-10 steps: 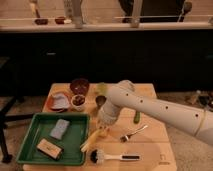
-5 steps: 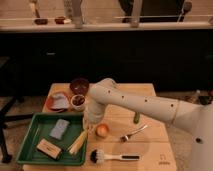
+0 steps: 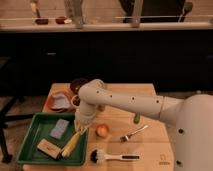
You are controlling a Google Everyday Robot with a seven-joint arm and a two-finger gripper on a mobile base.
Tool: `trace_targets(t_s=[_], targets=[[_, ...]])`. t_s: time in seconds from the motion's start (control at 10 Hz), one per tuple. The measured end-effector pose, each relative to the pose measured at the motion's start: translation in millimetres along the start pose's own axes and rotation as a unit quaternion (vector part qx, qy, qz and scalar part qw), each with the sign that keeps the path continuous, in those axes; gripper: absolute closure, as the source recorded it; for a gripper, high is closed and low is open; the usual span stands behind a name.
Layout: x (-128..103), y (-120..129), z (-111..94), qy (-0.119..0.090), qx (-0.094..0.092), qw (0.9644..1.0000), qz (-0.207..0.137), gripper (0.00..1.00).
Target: Place banana in tray
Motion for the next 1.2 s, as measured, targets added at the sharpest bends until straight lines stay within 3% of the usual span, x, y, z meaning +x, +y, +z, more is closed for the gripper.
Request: trace_targets(t_s=[0.6, 1.2], targets=[[2.8, -2.3, -0.1, -0.002, 0.003, 1.0000, -0.002, 0.98], [5.1, -62.5, 16.9, -0.022, -0.016, 0.9982, -0.053, 0.98]])
